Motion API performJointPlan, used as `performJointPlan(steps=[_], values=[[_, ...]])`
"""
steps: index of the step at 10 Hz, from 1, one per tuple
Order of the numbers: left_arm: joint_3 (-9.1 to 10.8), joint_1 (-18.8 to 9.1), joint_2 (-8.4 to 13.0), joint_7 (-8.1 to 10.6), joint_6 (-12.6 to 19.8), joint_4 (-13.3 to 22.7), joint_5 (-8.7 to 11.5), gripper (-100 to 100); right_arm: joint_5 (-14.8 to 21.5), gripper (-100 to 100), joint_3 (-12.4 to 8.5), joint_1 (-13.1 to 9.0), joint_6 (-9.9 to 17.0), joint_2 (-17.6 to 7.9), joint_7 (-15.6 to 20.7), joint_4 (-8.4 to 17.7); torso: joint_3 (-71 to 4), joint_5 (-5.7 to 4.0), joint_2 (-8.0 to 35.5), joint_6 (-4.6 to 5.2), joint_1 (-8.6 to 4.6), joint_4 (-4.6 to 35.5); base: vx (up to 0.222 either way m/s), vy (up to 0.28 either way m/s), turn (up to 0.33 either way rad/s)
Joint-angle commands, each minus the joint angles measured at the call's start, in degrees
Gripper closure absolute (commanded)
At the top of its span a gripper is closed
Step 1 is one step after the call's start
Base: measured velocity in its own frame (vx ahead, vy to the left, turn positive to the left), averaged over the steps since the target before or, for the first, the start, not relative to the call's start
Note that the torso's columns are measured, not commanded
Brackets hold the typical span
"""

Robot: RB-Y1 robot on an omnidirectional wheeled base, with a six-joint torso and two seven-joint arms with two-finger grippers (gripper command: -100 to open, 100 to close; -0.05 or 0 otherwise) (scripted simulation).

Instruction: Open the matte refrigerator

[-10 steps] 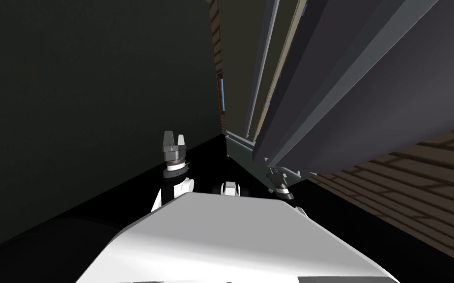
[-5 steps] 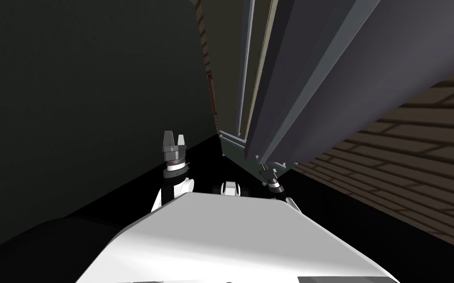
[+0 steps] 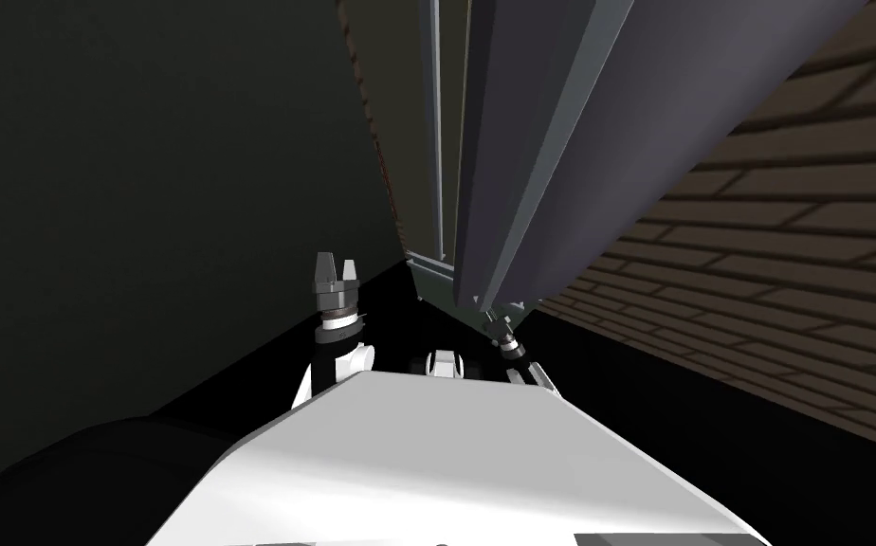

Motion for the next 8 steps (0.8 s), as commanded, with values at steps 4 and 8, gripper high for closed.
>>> performJointPlan(steps=[4,8], values=[[-0.01,0.0,0.0,0.00,0.0,0.0,0.0,0,8.6,100,6.2,-7.8,-0.3,1.4,-4.9,2.5,0.0,0.12,0.1,-0.04,-0.03,0.4,-0.055,-0.096,-0.238],[-0.02,0.0,0.0,0.00,0.0,0.0,0.0,0,10.5,100,7.4,-9.3,-1.2,0.4,-6.0,3.5,-0.1,0.14,-0.1,0.08,0.16,0.3,-0.029,-0.095,-0.011]])
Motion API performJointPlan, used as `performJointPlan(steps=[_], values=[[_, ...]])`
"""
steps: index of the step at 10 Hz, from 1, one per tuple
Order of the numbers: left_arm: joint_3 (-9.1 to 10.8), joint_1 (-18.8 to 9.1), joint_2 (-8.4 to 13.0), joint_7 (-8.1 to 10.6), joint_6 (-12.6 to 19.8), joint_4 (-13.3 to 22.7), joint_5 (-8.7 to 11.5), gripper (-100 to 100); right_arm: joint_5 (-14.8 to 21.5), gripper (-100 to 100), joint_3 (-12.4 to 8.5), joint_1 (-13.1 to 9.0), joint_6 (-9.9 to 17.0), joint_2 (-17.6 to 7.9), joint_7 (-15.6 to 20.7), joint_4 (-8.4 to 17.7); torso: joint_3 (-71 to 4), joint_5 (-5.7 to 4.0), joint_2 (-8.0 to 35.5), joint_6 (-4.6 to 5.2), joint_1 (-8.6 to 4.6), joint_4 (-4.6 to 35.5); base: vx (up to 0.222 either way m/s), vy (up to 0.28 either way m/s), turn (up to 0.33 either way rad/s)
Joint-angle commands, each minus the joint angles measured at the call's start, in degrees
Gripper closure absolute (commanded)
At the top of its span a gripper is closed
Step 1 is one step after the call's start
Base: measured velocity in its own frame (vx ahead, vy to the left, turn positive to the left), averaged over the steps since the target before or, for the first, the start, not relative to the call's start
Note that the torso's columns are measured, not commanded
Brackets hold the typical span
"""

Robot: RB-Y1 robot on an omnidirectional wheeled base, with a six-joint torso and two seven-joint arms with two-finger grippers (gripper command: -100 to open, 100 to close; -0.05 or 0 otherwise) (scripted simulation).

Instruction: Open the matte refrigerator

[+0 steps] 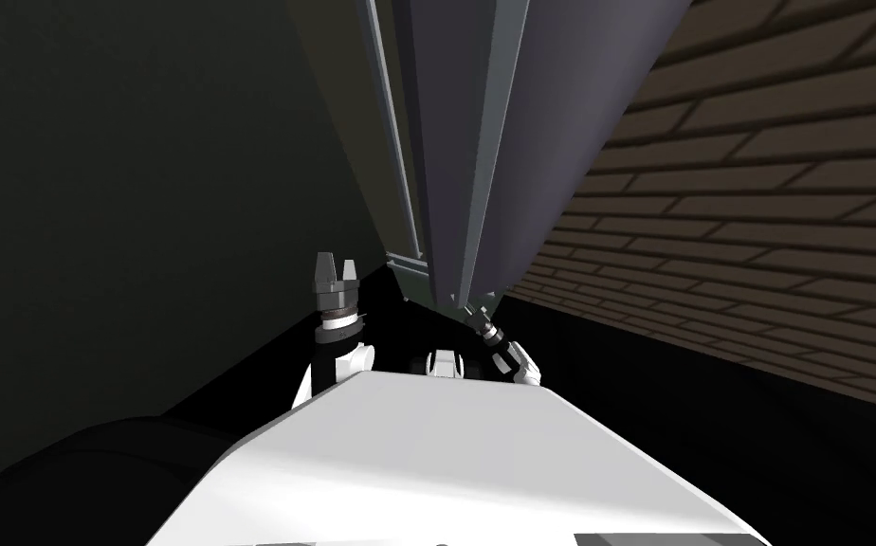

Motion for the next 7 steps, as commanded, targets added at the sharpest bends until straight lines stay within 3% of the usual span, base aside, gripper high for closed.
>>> performJointPlan(steps=[1,7], values=[[0.01,0.0,0.0,0.00,0.0,0.0,0.0,0,0.5,100,1.5,-0.2,-1.8,-0.7,-1.2,-0.5,0.1,-0.18,0.2,-0.03,-0.60,-0.1,-0.064,-0.213,0.115],[0.01,0.0,0.0,0.00,0.0,0.0,0.0,0,1.7,100,5.1,-0.9,-6.3,-2.5,-4.1,-1.9,0.0,-0.07,0.1,0.01,-0.26,0.2,-0.068,-0.174,0.080]])
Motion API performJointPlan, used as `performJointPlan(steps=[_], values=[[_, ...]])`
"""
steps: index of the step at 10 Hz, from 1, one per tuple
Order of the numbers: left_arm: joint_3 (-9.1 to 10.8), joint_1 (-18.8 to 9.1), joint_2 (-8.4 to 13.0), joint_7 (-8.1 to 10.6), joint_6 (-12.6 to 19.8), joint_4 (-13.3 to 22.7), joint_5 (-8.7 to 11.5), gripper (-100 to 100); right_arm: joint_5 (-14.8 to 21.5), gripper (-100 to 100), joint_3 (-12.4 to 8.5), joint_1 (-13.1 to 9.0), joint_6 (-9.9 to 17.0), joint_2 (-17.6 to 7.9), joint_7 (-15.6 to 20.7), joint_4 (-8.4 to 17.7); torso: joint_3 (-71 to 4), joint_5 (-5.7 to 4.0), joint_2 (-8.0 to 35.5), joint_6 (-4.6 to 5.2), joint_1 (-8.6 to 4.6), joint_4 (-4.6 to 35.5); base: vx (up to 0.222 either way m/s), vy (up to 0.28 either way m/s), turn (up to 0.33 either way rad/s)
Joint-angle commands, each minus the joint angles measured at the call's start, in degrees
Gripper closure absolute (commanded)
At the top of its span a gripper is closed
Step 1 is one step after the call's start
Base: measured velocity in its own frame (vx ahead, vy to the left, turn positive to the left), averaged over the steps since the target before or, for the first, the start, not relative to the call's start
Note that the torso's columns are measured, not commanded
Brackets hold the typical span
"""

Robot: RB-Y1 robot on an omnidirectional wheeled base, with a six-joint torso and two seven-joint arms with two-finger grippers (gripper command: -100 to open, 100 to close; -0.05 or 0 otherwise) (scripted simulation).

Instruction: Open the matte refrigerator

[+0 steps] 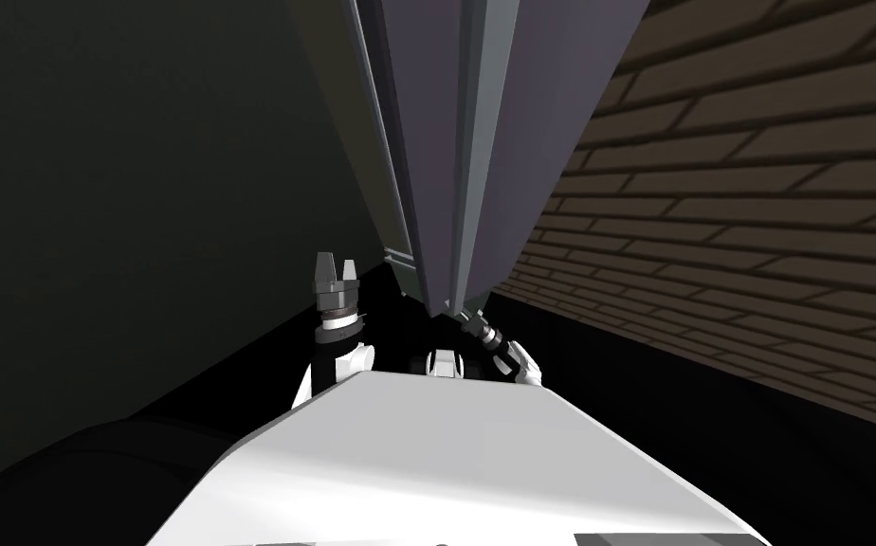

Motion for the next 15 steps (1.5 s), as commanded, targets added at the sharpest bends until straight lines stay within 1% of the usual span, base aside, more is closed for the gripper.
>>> performJointPlan(steps=[1,2,3,4,5,6,9,10,11,12,13,14,15], values=[[0.00,0.0,0.0,0.00,0.0,0.0,0.0,0,0.3,100,1.9,-1.1,-2.9,-0.4,-1.5,-1.4,0.1,-0.03,0.2,-0.10,0.03,0.0,-0.092,-0.215,0.131],[0.00,0.0,0.0,0.00,0.0,0.0,0.0,0,0.3,100,1.9,-1.1,-2.9,-0.4,-1.5,-1.4,0.3,-0.04,0.5,-0.02,-0.11,0.0,-0.054,-0.155,0.053],[0.00,0.0,0.0,0.00,0.0,0.0,0.0,0,0.5,-100,1.2,-1.8,0.4,-1.2,-3.0,-1.7,0.3,0.00,0.5,0.04,0.03,0.2,-0.057,-0.077,0.054],[-0.01,0.0,0.0,0.00,0.0,0.0,0.0,0,0.4,-100,1.0,-2.8,1.4,-1.3,-3.7,-2.0,0.2,0.03,0.2,-0.05,0.26,-0.1,-0.107,-0.035,0.120],[-0.02,0.0,0.0,0.00,0.0,0.0,0.0,0,0.3,-100,0.8,-3.7,2.4,-1.4,-4.4,-2.2,0.0,-0.02,-0.2,0.03,0.13,-0.5,-0.126,-0.011,0.074],[-0.02,0.0,0.0,0.00,0.0,0.0,0.0,0,0.2,-100,0.3,-5.6,4.5,-1.6,-5.9,-2.7,-0.2,-0.10,-0.5,0.04,-0.09,-0.6,-0.144,-0.005,0.068],[-0.01,0.0,0.0,0.00,0.0,0.0,0.0,0,0.0,-100,-0.3,-8.4,7.6,-1.9,-8.1,-3.5,0.0,-0.09,-0.1,0.03,-0.19,0.0,-0.108,-0.022,0.077],[-0.01,0.0,0.0,0.00,0.0,0.0,0.0,0,0.0,-100,-0.3,-8.4,7.6,-1.9,-8.1,-3.5,0.1,-0.09,0.1,0.04,-0.21,0.1,-0.039,-0.017,0.027],[-0.01,0.0,0.0,0.00,0.0,0.0,0.0,0,-0.1,-100,-0.6,-9.3,8.7,-2.0,-8.8,-3.7,0.1,-0.08,0.3,0.13,-0.26,0.2,-0.043,-0.010,0.033],[-0.01,0.0,0.0,0.00,0.0,0.0,0.0,0,-0.1,-100,-0.6,-9.3,8.7,-2.0,-8.8,-3.7,0.2,-0.08,0.4,0.15,-0.32,0.4,-0.044,-0.003,0.026],[-0.01,0.0,0.0,0.00,0.0,0.0,0.0,0,0.7,-100,0.1,-7.8,9.2,-2.6,-8.7,-2.9,0.2,-0.08,0.4,0.19,-0.38,0.6,0.000,0.000,0.000],[-0.01,0.0,0.0,0.00,0.0,0.0,0.0,0,0.8,0,0.0,-7.7,9.5,-2.7,-8.7,-2.5,0.2,-0.12,0.3,0.17,-0.39,0.2,0.010,0.001,-0.004],[-0.01,0.0,0.0,0.00,0.0,0.0,0.0,0,0.9,0,0.1,-7.5,9.8,-2.8,-8.6,-2.3,0.1,-0.13,0.1,0.10,-0.34,-0.1,0.005,-0.003,-0.006]])
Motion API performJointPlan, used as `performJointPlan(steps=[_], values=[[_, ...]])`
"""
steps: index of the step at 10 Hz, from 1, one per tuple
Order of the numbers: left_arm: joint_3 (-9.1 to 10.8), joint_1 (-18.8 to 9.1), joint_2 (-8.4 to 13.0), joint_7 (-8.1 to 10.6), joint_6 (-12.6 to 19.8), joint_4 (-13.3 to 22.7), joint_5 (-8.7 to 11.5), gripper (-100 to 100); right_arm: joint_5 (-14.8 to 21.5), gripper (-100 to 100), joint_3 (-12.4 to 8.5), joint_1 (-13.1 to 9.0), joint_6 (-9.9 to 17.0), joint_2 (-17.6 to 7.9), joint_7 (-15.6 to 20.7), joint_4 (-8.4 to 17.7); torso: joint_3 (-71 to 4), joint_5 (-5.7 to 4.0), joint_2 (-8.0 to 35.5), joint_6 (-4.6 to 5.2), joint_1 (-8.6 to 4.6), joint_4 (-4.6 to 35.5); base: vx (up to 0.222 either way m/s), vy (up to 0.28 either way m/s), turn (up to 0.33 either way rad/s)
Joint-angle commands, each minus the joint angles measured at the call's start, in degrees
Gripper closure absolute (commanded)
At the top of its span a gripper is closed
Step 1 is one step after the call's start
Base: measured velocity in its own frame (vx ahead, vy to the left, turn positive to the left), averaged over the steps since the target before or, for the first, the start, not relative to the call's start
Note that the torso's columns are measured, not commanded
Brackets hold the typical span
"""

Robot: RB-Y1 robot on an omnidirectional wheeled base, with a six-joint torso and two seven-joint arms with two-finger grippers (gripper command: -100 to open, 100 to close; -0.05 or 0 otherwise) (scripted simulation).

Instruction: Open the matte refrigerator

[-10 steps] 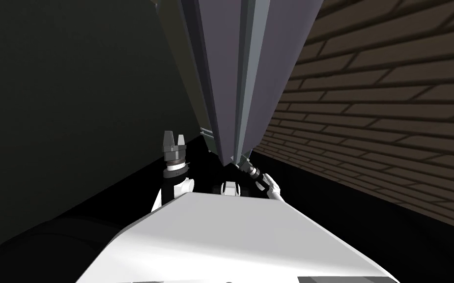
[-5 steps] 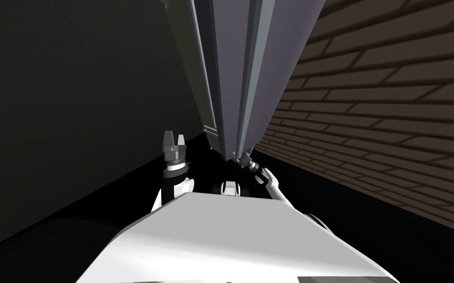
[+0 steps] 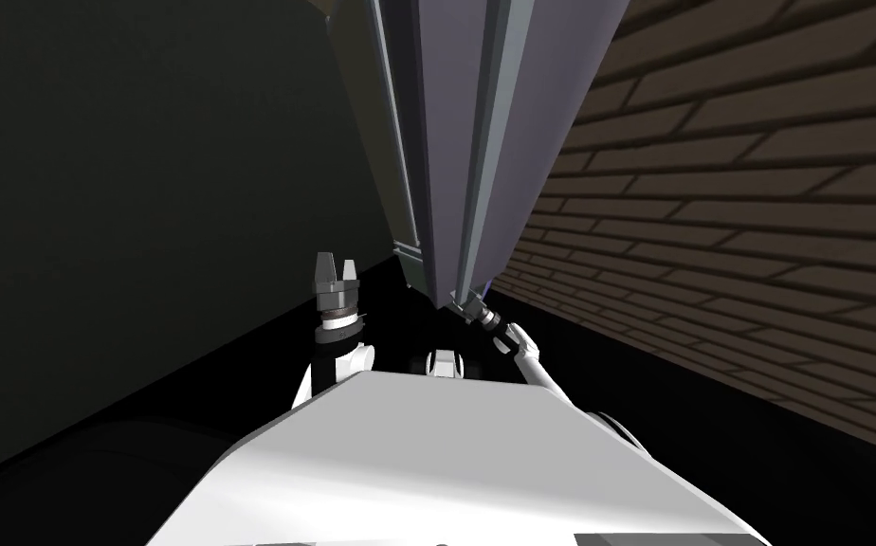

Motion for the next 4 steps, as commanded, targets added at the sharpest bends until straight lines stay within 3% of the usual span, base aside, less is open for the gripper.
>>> performJointPlan(steps=[1,4], values=[[0.00,0.0,0.0,0.00,0.0,0.0,0.0,0,0.1,0,0.0,0.1,0.2,-0.1,0.0,0.2,-0.1,0.00,-0.2,-0.04,0.06,-0.2,0.000,0.000,0.000],[0.00,0.0,0.0,0.00,0.0,0.0,0.0,0,0.2,0,-0.1,0.4,0.5,-0.3,0.1,0.5,-0.3,0.00,-0.6,-0.05,0.09,-0.4,0.000,0.000,0.000]])
